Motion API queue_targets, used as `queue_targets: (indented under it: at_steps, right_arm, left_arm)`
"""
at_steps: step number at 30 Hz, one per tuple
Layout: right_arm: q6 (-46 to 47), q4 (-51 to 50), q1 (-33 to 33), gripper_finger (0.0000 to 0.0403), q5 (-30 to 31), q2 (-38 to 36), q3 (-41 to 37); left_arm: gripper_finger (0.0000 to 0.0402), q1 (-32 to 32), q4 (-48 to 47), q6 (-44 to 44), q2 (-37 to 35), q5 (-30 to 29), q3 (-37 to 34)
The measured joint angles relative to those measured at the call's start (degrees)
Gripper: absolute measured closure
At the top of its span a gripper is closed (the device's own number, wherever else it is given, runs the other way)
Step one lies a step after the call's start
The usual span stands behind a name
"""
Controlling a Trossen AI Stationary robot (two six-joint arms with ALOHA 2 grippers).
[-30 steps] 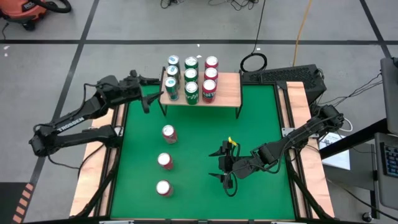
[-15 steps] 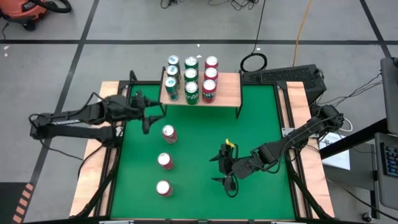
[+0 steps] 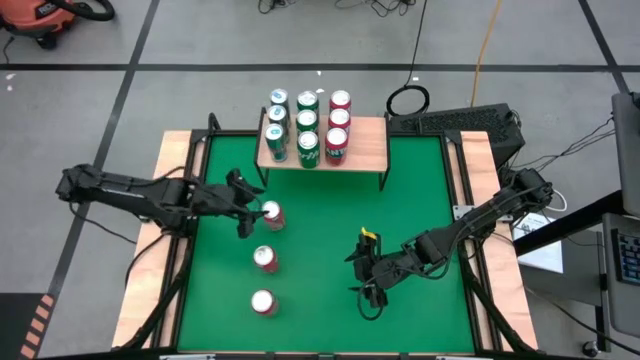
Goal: Place canned beverage on shelf
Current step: Put the orange soda can on the shelf
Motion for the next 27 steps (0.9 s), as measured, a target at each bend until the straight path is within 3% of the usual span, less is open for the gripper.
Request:
queue_targets:
  at_steps: [6, 13, 22, 27]
  right_arm:
    - [-0.1, -1.1, 0.8, 0.0067, 0.1, 0.0, 0.0]
    - [-0.2, -2.8, 1.4, 0.0067, 0.9, 0.0, 0.0]
    - [-0.7, -2.7, 1.1, 0.0067, 10.3, 0.0, 0.0]
    - [-0.7, -1.2, 0.4, 0.0067, 11.0, 0.0, 0.0]
  left_arm:
    - [0.0117, 0.0, 0.1, -0.4, 6.2, -1.9, 0.0]
    - [0.0073, 0.0, 1.0, -2.3, 8.6, -1.8, 0.0]
    - [0.0049, 0.0, 0.1, -3.8, 9.2, 4.5, 0.0]
    - [0.0049, 0.0, 0.3, -2.5, 11.8, 1.1, 0.0]
